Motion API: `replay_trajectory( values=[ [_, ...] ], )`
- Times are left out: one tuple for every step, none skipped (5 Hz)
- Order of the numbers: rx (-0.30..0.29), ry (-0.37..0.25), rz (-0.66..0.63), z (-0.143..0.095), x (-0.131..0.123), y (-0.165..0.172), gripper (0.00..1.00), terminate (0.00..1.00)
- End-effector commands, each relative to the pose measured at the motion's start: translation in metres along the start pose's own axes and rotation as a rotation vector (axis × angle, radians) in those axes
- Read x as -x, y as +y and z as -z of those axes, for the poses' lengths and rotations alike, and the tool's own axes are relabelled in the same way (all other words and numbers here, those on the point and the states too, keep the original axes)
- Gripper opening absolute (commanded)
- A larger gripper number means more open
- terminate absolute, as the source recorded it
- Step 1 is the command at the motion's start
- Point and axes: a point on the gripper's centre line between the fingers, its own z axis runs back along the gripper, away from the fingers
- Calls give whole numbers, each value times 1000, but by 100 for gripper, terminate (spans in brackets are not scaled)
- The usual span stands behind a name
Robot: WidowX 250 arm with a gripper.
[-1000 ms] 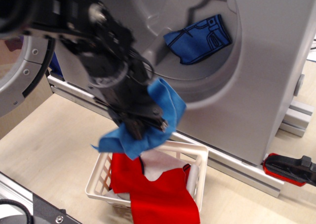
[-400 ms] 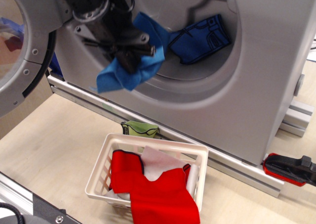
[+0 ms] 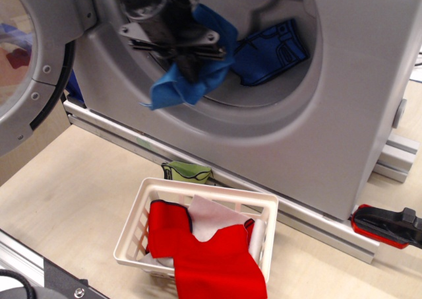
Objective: Put clothes in laundry machine
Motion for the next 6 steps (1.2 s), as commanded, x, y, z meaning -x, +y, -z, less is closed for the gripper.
replay_trajectory(
  values=[
    [-39, -92, -36, 7, -46, -6, 0, 0],
    [-50, -101, -51, 16, -60, -10, 0, 0],
    [-88, -90, -54, 27, -65, -8, 100, 0],
    [-97, -68, -39, 30, -52, -3, 100, 0],
    [-86, -61, -17, 21, -35, 0, 100, 0],
    [-54, -73, 15, 6, -13, 6, 100, 0]
  ],
)
